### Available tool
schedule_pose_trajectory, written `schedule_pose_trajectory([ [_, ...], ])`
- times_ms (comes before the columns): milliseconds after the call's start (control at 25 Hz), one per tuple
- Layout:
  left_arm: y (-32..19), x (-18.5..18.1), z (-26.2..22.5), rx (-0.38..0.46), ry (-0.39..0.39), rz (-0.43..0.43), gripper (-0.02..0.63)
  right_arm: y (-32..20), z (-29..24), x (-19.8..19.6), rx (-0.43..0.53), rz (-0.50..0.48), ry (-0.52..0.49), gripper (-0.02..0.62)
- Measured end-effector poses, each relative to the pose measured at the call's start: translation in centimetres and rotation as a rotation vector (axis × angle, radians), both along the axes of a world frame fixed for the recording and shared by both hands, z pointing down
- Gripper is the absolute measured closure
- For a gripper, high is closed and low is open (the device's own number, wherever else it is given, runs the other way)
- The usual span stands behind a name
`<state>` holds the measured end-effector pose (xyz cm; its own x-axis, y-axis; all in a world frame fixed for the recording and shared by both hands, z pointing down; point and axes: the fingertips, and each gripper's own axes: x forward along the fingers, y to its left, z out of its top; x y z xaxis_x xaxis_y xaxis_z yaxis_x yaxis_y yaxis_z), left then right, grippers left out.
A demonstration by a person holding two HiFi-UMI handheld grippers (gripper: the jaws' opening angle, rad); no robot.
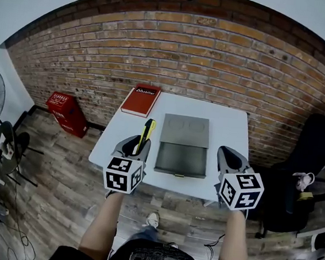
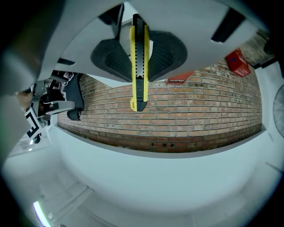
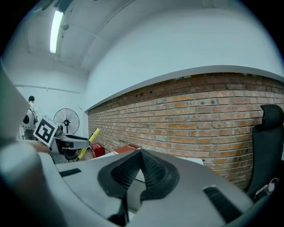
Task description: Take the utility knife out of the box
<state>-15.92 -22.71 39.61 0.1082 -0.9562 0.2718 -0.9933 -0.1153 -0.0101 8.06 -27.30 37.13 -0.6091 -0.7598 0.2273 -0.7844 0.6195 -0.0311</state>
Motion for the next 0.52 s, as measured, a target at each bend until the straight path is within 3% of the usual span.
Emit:
schedule_pose_trajectory([
  [520,0.13,-0.09,0.33,-0.008,0.002,0.010,0.477,0.17,-0.30,-0.55,0.010,0.001,-0.003,0.575],
])
